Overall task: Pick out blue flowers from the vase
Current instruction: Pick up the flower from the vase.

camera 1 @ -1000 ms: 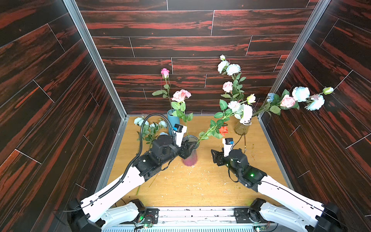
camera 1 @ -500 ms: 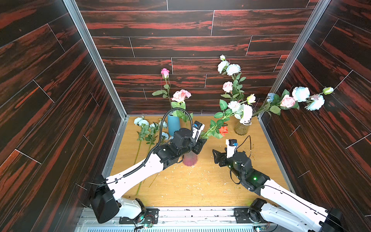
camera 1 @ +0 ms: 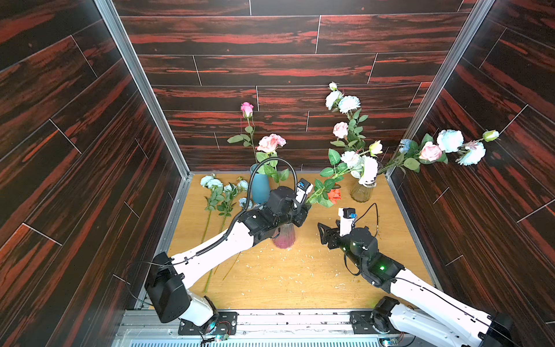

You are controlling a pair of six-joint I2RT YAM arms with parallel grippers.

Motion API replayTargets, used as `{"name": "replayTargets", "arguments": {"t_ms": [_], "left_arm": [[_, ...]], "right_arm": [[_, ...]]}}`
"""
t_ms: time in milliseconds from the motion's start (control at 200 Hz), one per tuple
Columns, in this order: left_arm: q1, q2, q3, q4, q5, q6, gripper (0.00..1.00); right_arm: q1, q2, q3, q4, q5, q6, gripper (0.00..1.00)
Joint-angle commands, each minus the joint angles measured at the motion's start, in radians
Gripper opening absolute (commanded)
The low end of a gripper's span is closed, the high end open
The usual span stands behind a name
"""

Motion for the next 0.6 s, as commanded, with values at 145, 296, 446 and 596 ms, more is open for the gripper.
{"name": "replayTargets", "arguments": {"t_ms": [145,296,446,596], "left_arm": [[0.001,0.013,0.037,0.002,-0.015,0.014,0.26],[0.001,-0.003,0.034,-0.002,-0.006,0.014,0.15],[0.001,-0.025,0.022,0.000,0.000,0.011,0.10],[0.001,-0.039,0.017,0.003,0.004,0.009,0.05]], "right_arm": [[-0.004,-0.015,-0.019,0.017,-0.008,-0.005,0.82],[-0.003,-0.013,-0.018,0.017,-0.008,-0.005,0.82],[-0.004,-0.009,-0.014,0.014,-0.009,-0.005,0.82],[-0.003,-0.006,-0.013,0.014,-0.011,-0.006,0.82]]}}
